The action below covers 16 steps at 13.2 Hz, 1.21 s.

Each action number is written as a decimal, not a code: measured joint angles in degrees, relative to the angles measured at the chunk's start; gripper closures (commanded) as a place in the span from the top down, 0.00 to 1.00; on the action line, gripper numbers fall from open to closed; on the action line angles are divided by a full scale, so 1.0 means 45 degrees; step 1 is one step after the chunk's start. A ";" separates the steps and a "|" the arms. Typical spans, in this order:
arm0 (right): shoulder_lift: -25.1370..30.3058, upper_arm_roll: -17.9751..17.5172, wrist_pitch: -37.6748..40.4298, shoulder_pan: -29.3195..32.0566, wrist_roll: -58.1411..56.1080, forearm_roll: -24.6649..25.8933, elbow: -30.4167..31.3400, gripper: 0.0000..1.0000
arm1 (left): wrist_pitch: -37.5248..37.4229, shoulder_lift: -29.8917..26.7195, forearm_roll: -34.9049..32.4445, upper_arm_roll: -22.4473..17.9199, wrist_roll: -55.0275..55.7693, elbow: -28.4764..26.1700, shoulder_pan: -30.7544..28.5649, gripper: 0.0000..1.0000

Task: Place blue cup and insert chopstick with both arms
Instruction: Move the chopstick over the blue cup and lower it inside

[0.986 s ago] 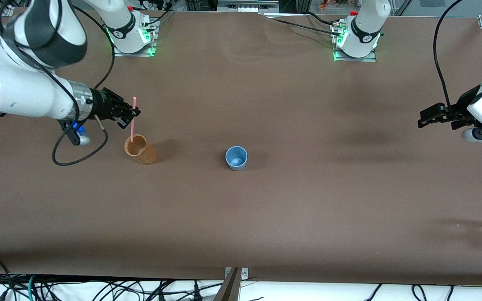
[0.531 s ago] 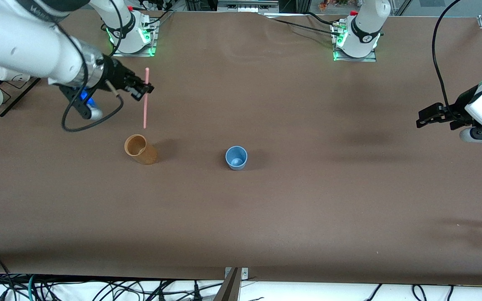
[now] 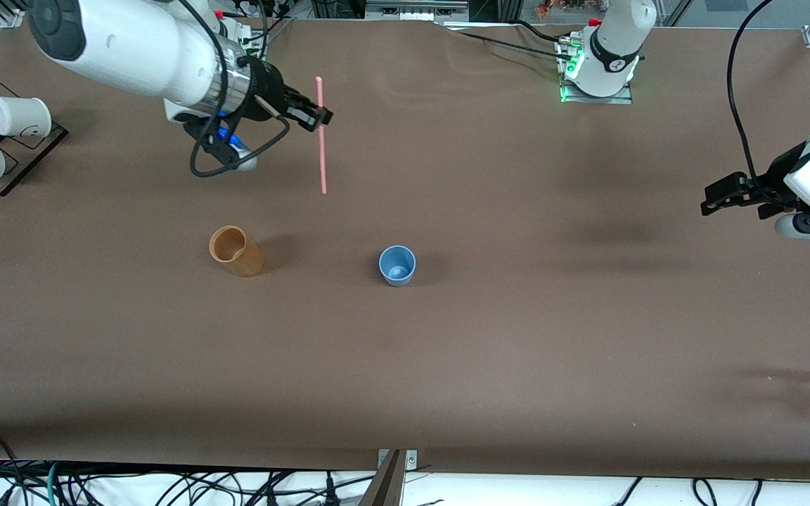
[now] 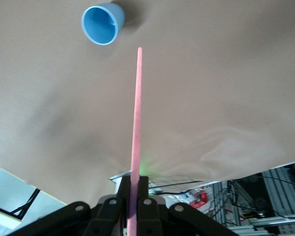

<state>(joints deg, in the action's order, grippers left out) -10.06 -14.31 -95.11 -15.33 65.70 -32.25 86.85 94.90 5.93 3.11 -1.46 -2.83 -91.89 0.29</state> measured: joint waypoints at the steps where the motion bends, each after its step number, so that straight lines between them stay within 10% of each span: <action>1: -0.0351 -0.0004 -0.0648 -0.0217 0.0000 -0.0154 0.0000 0.00 | 0.0000 0.0001 0.0000 0.0000 0.0000 0.0004 0.0001 1.00; 16: -0.4797 -0.0032 -0.3806 -0.0749 -0.2182 -0.1664 -0.0934 0.00 | 0.0000 0.0003 0.0000 0.0000 0.0000 0.0020 0.0000 1.00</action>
<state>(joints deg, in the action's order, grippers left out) -31.64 -14.46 -112.24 -18.69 55.88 -39.74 82.64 94.90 5.94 3.11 -1.46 -2.83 -91.80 0.29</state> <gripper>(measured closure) 0.921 0.000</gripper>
